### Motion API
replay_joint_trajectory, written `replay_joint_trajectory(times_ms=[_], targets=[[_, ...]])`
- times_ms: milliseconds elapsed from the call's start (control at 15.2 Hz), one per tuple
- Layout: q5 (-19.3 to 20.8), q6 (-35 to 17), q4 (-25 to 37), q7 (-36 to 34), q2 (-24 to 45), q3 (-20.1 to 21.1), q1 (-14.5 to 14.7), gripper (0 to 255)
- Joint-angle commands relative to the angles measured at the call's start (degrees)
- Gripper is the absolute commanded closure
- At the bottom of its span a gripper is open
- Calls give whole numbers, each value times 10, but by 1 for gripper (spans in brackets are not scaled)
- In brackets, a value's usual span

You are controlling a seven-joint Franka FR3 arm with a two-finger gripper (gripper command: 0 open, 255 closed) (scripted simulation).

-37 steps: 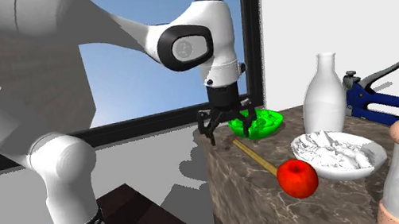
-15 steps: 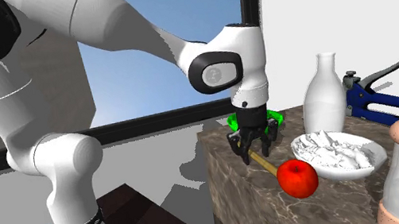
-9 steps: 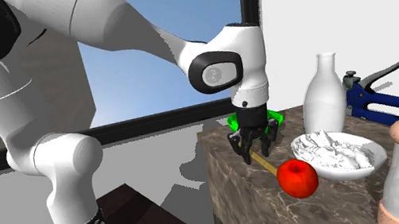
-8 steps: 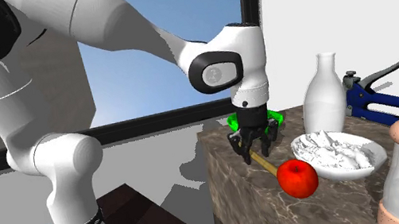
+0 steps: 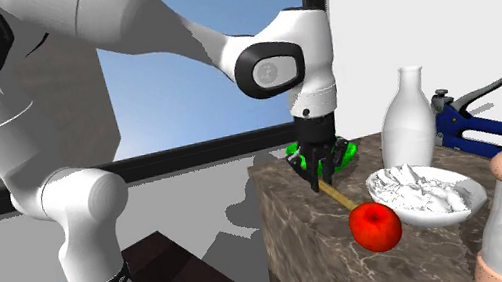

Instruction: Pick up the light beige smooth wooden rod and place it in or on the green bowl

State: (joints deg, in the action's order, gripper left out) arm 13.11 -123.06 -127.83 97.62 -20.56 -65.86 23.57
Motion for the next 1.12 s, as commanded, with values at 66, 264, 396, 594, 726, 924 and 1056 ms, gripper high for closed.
replay_joint_trajectory(times_ms=[66, 264, 396, 594, 726, 924, 1056], targets=[[5, 27, 17, -7, -11, 18, -9, 255], [8, 51, 33, -13, -19, 32, -16, 255], [9, 66, 45, -15, -23, 40, -19, 255], [10, 90, 63, -19, -29, 52, -23, 255], [10, 105, 75, -21, -32, 58, -25, 255], [9, 128, 95, -23, -35, 67, -26, 255], [8, 144, 109, -24, -36, 72, -26, 255]])
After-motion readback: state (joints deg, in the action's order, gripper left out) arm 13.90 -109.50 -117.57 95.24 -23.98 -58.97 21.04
